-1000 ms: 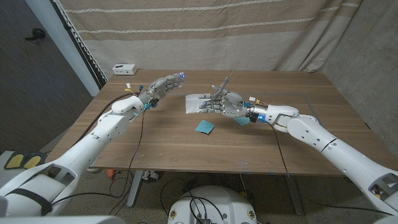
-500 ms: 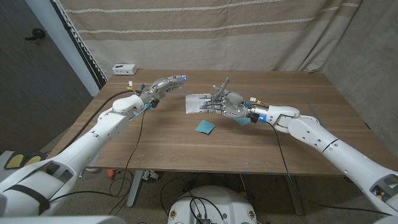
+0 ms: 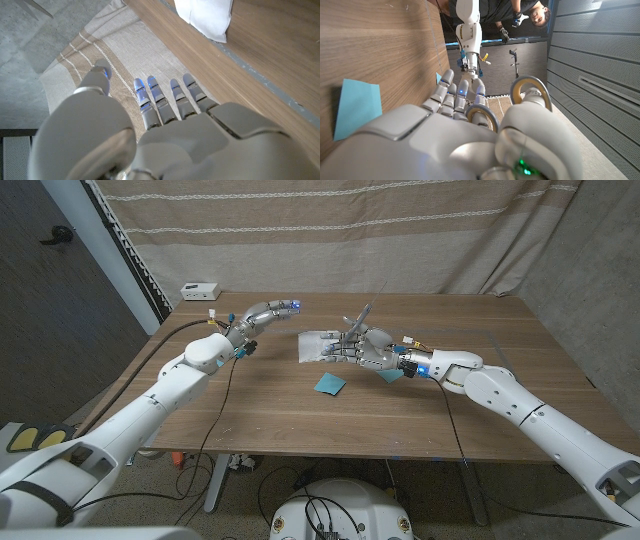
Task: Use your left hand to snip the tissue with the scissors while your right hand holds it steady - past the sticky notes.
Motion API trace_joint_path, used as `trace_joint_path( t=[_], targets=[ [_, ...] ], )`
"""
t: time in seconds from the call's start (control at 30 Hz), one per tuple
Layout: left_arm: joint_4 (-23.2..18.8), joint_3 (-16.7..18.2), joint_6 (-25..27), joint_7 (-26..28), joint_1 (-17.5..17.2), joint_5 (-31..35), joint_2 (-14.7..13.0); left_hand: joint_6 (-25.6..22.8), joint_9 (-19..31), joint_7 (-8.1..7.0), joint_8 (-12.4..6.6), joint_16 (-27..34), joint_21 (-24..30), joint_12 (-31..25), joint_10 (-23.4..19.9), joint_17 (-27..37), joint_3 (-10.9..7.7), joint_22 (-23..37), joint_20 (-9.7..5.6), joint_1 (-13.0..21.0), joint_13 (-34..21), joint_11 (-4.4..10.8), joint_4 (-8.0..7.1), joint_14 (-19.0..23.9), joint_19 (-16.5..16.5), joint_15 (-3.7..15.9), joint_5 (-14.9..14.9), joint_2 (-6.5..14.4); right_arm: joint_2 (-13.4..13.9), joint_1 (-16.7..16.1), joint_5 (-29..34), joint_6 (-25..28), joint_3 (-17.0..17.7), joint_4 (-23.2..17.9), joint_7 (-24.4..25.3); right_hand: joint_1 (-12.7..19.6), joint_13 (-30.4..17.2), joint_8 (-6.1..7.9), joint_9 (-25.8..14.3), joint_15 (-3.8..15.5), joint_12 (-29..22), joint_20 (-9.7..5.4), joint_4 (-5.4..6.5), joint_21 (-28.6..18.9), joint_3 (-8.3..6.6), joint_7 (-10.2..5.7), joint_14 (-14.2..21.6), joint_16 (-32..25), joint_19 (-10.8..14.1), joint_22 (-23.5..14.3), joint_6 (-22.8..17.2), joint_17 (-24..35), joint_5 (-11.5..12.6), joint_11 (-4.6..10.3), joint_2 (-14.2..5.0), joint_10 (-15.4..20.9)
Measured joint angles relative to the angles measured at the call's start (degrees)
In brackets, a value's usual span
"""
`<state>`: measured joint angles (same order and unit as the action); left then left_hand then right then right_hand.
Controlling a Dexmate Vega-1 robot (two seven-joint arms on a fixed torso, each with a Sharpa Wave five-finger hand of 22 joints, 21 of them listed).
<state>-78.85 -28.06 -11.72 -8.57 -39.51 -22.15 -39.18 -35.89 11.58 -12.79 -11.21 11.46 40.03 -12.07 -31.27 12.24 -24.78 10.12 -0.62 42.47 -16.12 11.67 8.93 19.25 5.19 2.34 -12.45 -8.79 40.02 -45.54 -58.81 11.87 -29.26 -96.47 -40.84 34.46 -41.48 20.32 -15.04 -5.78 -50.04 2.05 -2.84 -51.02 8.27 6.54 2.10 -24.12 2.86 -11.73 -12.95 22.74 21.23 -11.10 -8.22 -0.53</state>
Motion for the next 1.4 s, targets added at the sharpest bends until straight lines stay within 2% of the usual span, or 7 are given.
trace_joint_path(
  t=[0.23,0.47,0.53,0.83,0.9,1.07,1.4],
  targets=[
    [-2.16,-1.08,0.86,1.87,0.06,4.69,-1.56,0.00,0.00,0.00,-0.25,0.70,-0.84,-0.26,-0.32,-0.23,0.00,-0.26,0.22,0.76,0.11,-0.32,0.00,1.26,0.22,0.00,0.00,0.16,0.15,-0.04,-0.18,0.10,0.06,-0.03,-0.37,0.00,-0.11,0.00,-0.02,0.07,-0.04,0.00,0.00,0.00,0.00,0.00,0.07,0.00,0.00,0.00,0.00,0.00,-0.10,-0.28,0.00,0.11],
    [-4.09,-2.37,2.86,2.38,0.82,8.53,-3.07,1.94,0.00,0.50,0.23,0.65,-1.50,-0.26,0.75,-0.26,0.00,-0.27,0.00,0.76,0.17,-1.34,0.00,-0.13,0.44,0.09,0.00,0.16,0.22,-0.01,-0.19,0.16,0.08,-0.05,-0.63,-0.30,-0.33,-0.22,-0.02,0.06,-0.45,0.21,0.00,-0.25,0.00,0.01,0.06,0.00,0.21,0.29,0.01,0.00,-0.10,-0.28,0.30,0.11],
    [-4.56,-2.68,3.45,2.67,0.99,10.10,-3.48,1.94,0.00,0.50,0.23,0.30,-1.78,0.00,1.25,-0.26,0.00,-0.26,0.00,0.76,0.18,-1.03,0.00,-0.39,0.44,0.07,0.00,0.16,0.22,0.02,-0.19,0.16,0.08,-0.04,-0.67,-0.30,-0.46,-0.22,-0.01,0.06,-0.45,0.21,0.00,-0.27,0.00,0.01,0.06,0.00,0.21,0.29,0.01,0.25,-0.10,-0.28,0.29,0.11],
    [-7.68,-4.18,6.14,4.84,1.52,17.75,-5.74,4.50,0.00,1.02,0.23,-0.48,-3.66,0.00,2.47,-0.26,0.48,-0.10,-0.20,0.76,0.44,-1.24,0.00,-6.25,-0.20,-0.10,0.00,0.16,0.06,0.43,-0.20,0.36,0.05,0.24,-0.81,-0.29,-0.83,-0.22,-0.01,0.05,-0.45,0.21,0.00,-0.26,0.00,0.11,0.05,0.00,0.21,0.28,0.11,0.26,-0.10,-0.28,0.29,0.10],
    [-8.18,-4.45,6.57,5.13,1.55,18.75,-6.06,4.50,0.00,1.03,0.23,-0.43,-3.89,0.00,2.47,-0.26,0.65,-0.10,-0.20,0.76,0.44,-1.24,-0.17,-6.05,-0.20,-0.17,0.00,0.16,-0.02,0.56,-0.20,0.45,-0.01,0.35,-0.84,-0.29,-0.87,-0.22,-0.01,0.05,-0.45,0.21,0.00,-0.26,0.00,0.11,0.05,0.00,0.21,0.28,0.11,0.26,-0.10,-0.29,0.29,0.10],
    [-9.93,-5.28,7.86,6.04,1.65,22.04,-7.01,0.39,0.56,2.85,-1.76,0.93,-5.09,0.00,2.89,-0.10,0.72,-0.24,-1.35,0.76,0.89,-1.66,-0.24,-3.04,0.53,0.02,-0.35,0.16,-0.10,0.72,-0.14,0.61,-0.12,0.48,-0.88,-0.29,-0.86,-0.63,-0.01,0.05,-0.83,0.21,0.00,-0.26,0.00,0.11,0.05,0.00,0.21,0.28,0.11,0.26,-0.10,-0.29,0.29,0.10],
    [-11.44,-6.46,9.54,8.08,1.87,29.50,-7.49,3.33,0.56,3.45,-0.64,0.97,-6.16,-0.26,2.89,0.20,1.12,-0.26,-1.34,0.76,0.98,-1.66,-0.18,-4.02,0.53,-0.09,-0.34,0.16,-0.27,1.52,0.17,1.01,-0.38,0.84,-0.95,-0.29,-1.13,-0.63,0.00,0.05,-1.04,0.21,0.00,-0.25,0.00,0.11,0.04,0.00,0.21,0.27,0.11,0.26,-0.10,-0.29,0.29,0.09]
  ],
)
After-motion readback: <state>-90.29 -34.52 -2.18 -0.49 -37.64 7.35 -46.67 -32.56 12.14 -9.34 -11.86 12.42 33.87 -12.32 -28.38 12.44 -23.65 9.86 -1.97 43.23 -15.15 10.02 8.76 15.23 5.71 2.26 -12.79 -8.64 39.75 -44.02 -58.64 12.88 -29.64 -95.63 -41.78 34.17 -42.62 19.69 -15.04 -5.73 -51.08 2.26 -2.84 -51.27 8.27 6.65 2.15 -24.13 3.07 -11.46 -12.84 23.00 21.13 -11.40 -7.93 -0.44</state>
